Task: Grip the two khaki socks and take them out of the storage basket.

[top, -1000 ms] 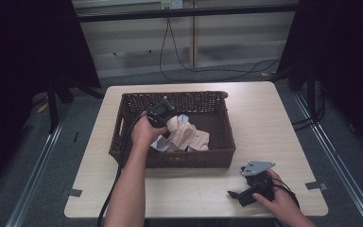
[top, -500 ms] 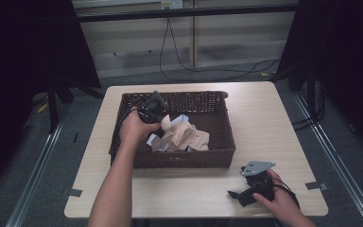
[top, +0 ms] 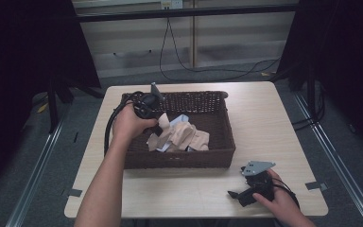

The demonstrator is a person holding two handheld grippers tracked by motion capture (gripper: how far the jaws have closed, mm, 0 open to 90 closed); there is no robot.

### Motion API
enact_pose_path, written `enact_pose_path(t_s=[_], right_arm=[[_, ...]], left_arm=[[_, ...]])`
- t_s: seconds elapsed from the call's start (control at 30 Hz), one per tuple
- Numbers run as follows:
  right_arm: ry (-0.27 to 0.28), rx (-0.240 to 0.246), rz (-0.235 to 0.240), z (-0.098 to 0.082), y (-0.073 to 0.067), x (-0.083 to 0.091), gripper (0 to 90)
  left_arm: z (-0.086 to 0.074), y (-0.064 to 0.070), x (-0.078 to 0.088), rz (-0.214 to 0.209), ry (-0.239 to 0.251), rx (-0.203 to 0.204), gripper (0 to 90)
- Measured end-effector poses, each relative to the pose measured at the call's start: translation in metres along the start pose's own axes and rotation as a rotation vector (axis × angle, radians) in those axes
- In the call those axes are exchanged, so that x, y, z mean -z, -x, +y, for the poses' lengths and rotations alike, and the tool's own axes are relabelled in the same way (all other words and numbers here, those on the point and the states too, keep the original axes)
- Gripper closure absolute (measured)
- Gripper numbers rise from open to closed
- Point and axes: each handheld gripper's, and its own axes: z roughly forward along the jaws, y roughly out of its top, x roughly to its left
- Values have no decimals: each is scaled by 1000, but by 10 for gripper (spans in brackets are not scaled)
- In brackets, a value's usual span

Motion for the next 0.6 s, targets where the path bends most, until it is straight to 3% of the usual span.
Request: enact_pose_path(t_s=[0.27, 0.6], right_arm=[[-1, -1, 0, 0, 0, 0, 0], [0, -1, 0, 0, 0, 0, 0]], left_arm=[[-2, 3, 9, -40, -4, -10, 868], [0, 11, 27, -34, -1, -28, 869]])
